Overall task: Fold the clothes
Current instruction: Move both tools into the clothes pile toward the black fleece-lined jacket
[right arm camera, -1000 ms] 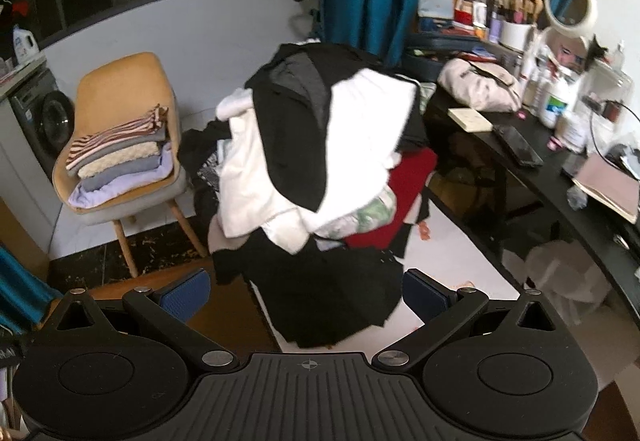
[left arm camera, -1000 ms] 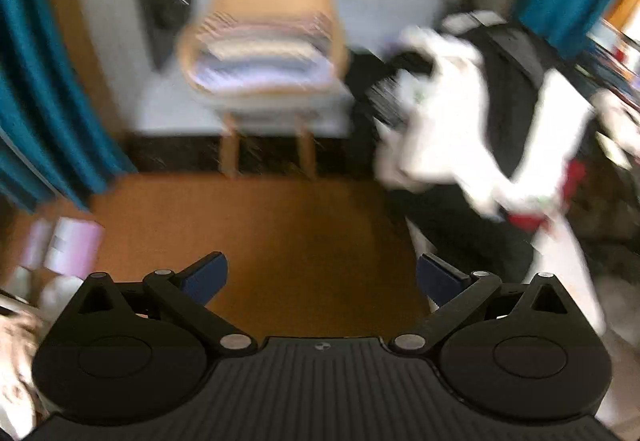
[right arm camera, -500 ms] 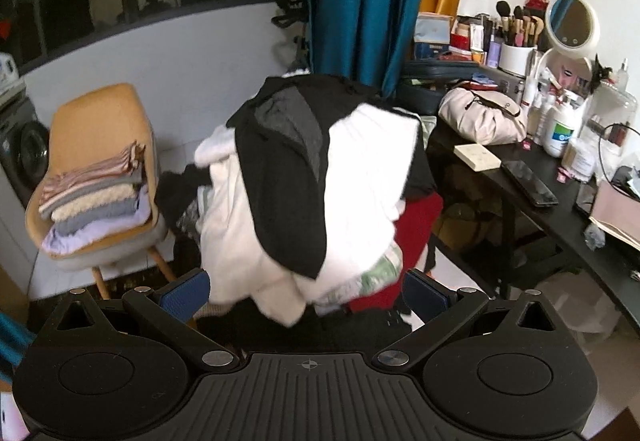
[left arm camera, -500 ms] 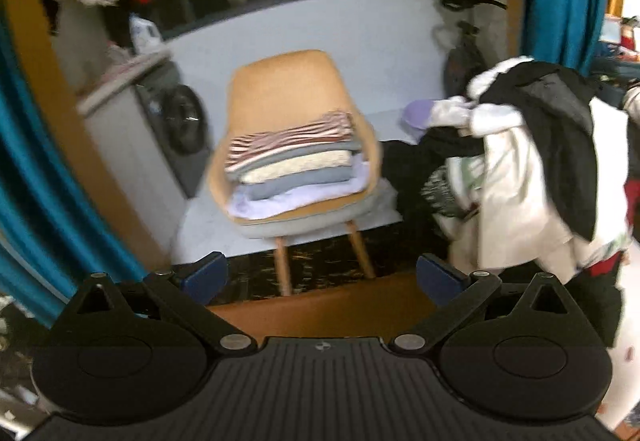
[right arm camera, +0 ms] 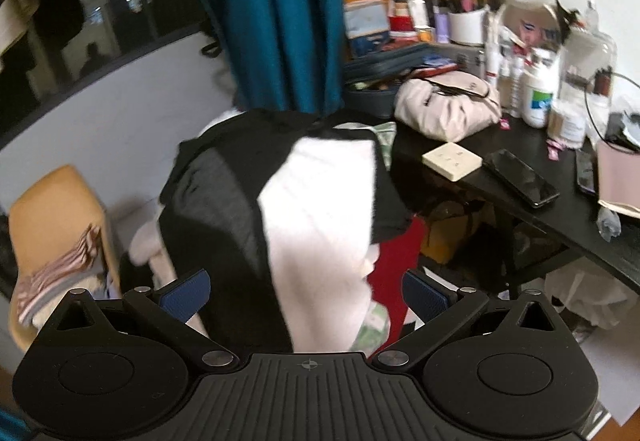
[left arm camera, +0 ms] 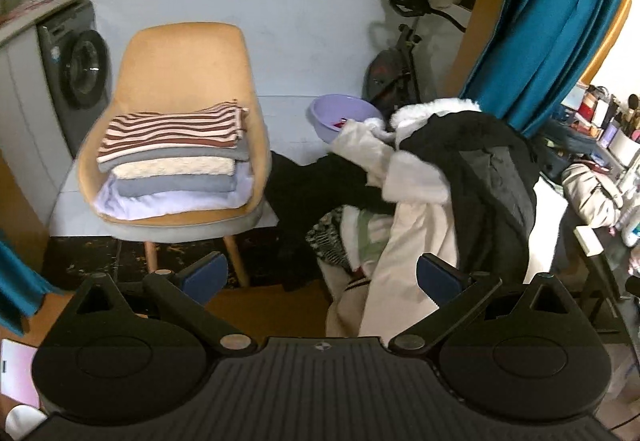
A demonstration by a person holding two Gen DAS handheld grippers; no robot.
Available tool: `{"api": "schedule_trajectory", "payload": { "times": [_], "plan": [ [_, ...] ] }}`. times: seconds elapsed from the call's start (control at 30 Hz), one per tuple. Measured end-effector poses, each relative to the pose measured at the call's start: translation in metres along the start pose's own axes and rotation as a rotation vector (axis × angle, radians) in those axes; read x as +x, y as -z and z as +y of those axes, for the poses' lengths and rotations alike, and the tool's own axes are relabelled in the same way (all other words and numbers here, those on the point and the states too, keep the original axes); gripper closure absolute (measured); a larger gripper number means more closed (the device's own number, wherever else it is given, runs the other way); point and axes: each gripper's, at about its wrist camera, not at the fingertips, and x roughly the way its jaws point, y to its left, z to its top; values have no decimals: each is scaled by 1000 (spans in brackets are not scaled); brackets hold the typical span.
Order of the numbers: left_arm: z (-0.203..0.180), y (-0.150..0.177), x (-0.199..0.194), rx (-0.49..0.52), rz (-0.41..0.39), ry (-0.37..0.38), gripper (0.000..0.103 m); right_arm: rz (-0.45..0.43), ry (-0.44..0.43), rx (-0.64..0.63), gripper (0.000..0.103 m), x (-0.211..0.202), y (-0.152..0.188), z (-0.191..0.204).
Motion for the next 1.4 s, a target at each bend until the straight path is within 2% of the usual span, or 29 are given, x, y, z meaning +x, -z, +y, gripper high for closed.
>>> {"api": "schedule_trajectory", "payload": {
  "times": [0.17,0.33,0.43,0.6,0.7,0.8,0.9,1.07,1.13,1.2,1.23,1.3,1.33,1.4],
  "plan": [
    [3,-23,33,43,7,21,0,7,40,49,1,19,-13,-16],
    [6,-47,82,41,42,85,0,6,111,79,1,42,-15,-22],
    [7,-69,115,65,43,131,0,-4,149,53,8,63,-22,-10],
    [12,-121,176,150,35,224,0,-27,160,37,20,118,-42,34],
    [14,-153,212,205,43,284,0,-38,172,22,21,160,-59,73],
    [15,-180,244,253,53,327,0,-13,179,-10,23,207,-74,110],
    [13,-200,271,295,75,384,0,9,182,-46,23,248,-87,142],
    [9,-222,316,323,131,422,0,17,168,-64,24,292,-97,176],
    [4,-227,330,326,154,447,0,13,175,-76,33,303,-99,186],
    [-6,-232,343,351,172,468,0,-3,206,-97,56,303,-97,190],
    [-11,-233,347,363,179,479,0,-14,203,-89,61,300,-96,187],
    [-23,-235,357,386,192,501,0,-44,197,-21,94,283,-94,173],
    [-29,-236,361,397,199,513,0,-60,195,15,98,275,-93,165],
    [-44,-236,368,415,216,539,0,-99,262,86,98,254,-89,146]
  ]
}}
